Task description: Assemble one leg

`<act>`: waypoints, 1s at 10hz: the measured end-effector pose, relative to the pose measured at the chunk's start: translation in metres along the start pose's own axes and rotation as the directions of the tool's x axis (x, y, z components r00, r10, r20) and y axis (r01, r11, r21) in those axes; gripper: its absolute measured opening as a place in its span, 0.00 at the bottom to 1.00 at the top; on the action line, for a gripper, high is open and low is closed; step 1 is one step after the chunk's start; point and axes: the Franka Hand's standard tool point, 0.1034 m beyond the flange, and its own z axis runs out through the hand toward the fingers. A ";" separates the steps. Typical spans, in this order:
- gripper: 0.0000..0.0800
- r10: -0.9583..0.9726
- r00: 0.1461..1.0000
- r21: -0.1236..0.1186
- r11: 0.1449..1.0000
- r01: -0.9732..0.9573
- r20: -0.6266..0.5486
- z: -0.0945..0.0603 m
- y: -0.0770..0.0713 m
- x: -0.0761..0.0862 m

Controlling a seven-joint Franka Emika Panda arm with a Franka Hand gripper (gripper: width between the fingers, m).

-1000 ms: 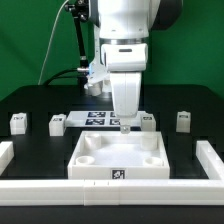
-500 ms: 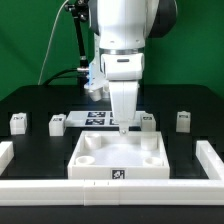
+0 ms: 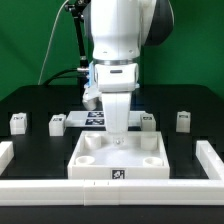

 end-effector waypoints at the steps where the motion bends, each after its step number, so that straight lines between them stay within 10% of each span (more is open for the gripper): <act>1: 0.81 0.012 1.000 0.004 1.000 -0.012 -0.002 0.003 0.001 -0.006; 4: 0.81 0.052 0.999 0.005 0.999 -0.052 -0.002 0.004 0.001 -0.004; 7: 0.52 0.075 0.997 0.004 0.997 -0.075 -0.001 0.003 0.001 -0.003; 9: 0.12 0.075 0.997 0.004 0.997 -0.075 -0.001 0.003 0.001 -0.003; 10: 0.12 0.075 0.997 -0.003 0.997 -0.075 -0.002 0.002 0.002 -0.003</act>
Offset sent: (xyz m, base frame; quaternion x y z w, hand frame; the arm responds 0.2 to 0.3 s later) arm -0.0015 0.0045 0.0038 -0.0052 -0.0227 0.0281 0.9993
